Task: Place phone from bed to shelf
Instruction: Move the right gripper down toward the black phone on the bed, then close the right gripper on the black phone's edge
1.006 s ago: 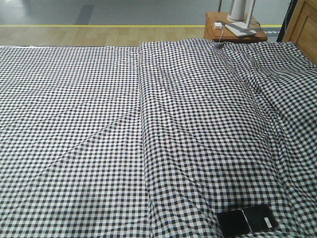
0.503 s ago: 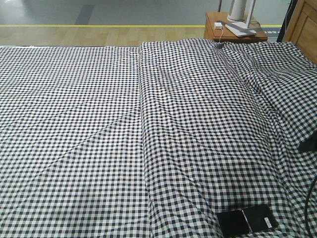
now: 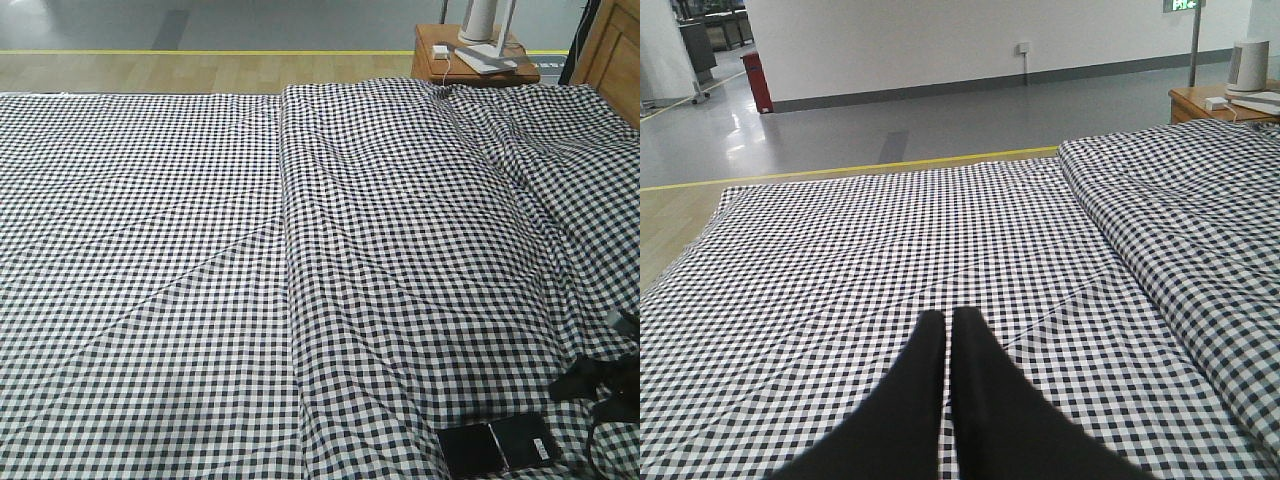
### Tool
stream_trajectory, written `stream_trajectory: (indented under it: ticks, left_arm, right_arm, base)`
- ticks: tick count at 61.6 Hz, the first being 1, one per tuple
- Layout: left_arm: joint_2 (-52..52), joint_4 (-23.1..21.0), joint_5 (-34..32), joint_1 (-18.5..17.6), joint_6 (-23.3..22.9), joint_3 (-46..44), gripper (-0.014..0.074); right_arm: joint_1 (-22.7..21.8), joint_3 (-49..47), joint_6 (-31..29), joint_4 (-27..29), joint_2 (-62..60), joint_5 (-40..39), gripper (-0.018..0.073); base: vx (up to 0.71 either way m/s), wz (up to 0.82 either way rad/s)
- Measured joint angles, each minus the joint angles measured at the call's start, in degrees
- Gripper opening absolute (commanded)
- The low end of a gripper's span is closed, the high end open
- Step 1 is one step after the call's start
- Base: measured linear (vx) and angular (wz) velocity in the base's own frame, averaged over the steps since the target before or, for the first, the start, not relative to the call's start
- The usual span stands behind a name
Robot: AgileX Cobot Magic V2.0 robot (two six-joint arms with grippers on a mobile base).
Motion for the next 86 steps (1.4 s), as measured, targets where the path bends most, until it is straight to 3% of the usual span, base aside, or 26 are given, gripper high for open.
stream_trajectory:
  ticks: [21,48,63,77,86]
  left_arm:
    - [0.0,0.0,0.0,0.0,0.0,0.0,0.0001]
    - [0.0,0.0,0.0,0.0,0.0,0.0,0.0001]
    - [0.0,0.0,0.0,0.0,0.0,0.0,0.0001]
    - [0.0,0.0,0.0,0.0,0.0,0.0,0.0001]
    - [0.0,0.0,0.0,0.0,0.0,0.0,0.0001]
  right_arm:
    - [0.0,-9.3,0.5,2.8,10.2,11.5,0.0658]
    - [0.0,-10.9,-0.3,3.4,17.1,12.1,0.0647]
    - [0.2,-10.9,-2.4,8.1,20.3,16.1,0.0629]
    - [3.5,-10.9,-3.8,9.9,20.6,16.7,0.0596]
    - [5.7,-10.9,-4.3,9.9,20.7,16.7,0.0525]
  base:
    - [0.0,0.0]
    - [0.0,0.0]
    - [0.0,0.0]
    - [0.0,0.0]
    - [0.0,0.0]
